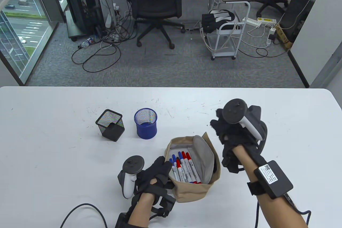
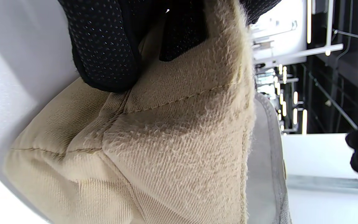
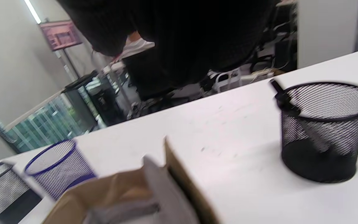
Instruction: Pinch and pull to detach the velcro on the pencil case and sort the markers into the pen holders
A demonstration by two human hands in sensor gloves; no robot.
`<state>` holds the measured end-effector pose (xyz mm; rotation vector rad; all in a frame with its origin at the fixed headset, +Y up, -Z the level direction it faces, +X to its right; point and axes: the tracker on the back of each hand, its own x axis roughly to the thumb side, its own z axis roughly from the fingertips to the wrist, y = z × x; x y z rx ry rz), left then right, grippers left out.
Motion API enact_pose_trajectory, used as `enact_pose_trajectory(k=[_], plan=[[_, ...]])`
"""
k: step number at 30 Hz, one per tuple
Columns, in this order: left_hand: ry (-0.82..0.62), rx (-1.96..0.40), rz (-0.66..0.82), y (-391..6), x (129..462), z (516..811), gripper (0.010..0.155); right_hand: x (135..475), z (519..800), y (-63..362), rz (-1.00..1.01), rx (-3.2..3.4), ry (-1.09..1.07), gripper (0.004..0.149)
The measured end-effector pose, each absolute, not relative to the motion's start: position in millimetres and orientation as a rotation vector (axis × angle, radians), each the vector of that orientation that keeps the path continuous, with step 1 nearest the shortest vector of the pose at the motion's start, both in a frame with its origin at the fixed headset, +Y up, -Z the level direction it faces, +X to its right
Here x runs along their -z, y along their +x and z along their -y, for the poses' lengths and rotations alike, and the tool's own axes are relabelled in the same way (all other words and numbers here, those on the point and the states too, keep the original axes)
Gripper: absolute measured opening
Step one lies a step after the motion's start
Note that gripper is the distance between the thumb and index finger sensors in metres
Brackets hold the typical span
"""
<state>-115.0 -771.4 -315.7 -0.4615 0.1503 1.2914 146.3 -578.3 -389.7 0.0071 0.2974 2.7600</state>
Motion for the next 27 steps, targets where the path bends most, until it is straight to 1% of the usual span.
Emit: enact_pose_trajectory(k=[1,5,9,12,15,20,22,27], plan=[[-0.461,-1.292,-0.151,-115,316,771,0.075,389,583,136,-0.335,-2.765,0.038,0.058],[-0.462,-1.296,-0.151,-115,316,771,0.075,389,620,88,-0.602,-2.827,0.142,0.058],[-0.463,-1.298,-0.151,-115,316,771,0.075,395,658,57,-0.820,-2.915,0.153,0.053],[-0.463,-1.299,-0.151,-115,316,771,0.075,399,684,40,-0.865,-3.036,0.163,0.053],[-0.464,-1.301,-0.151,-115,316,771,0.075,403,710,26,-0.956,-3.138,0.176,0.055],[-0.464,-1.301,-0.150,-115,316,772,0.075,408,733,19,-1.071,-3.177,0.176,0.053],[-0.466,-1.299,-0.150,-115,316,772,0.074,408,735,18,-1.084,-3.174,0.186,0.050],[-0.457,-1.293,-0.154,-115,315,772,0.071,410,739,21,-1.205,-3.081,0.243,0.045]])
